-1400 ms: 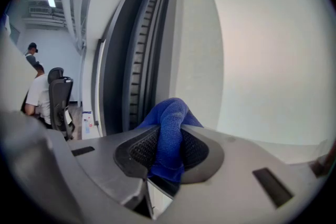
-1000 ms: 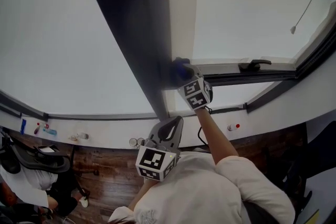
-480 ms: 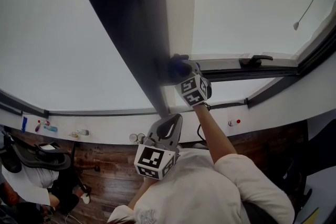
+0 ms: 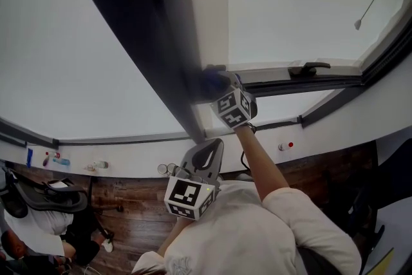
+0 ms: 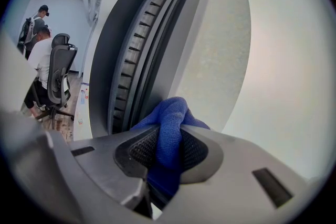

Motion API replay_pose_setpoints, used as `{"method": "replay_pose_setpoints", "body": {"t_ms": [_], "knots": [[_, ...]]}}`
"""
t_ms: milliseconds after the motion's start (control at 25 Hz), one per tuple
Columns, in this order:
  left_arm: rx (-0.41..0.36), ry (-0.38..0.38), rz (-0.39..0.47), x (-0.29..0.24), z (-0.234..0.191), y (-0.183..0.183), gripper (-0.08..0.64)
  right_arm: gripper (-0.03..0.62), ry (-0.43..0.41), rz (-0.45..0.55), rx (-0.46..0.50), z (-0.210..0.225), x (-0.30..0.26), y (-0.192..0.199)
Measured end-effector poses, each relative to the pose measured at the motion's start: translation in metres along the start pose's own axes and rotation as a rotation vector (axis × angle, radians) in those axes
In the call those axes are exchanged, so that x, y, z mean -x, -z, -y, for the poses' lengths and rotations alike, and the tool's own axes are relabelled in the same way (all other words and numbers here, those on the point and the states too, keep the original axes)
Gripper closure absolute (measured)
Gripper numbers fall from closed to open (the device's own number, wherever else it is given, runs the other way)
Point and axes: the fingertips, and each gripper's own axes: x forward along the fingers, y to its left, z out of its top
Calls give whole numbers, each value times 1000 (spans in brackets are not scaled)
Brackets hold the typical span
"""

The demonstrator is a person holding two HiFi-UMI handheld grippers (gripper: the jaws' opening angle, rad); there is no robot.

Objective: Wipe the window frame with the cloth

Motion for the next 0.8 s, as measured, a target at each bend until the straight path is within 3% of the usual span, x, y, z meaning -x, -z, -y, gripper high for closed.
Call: {"method": "replay_pose_setpoints", "body": {"t_ms": [800], "knots": [[-9, 11, 8, 2, 1, -3, 551, 503, 47, -18, -2, 18, 10, 12]]}}
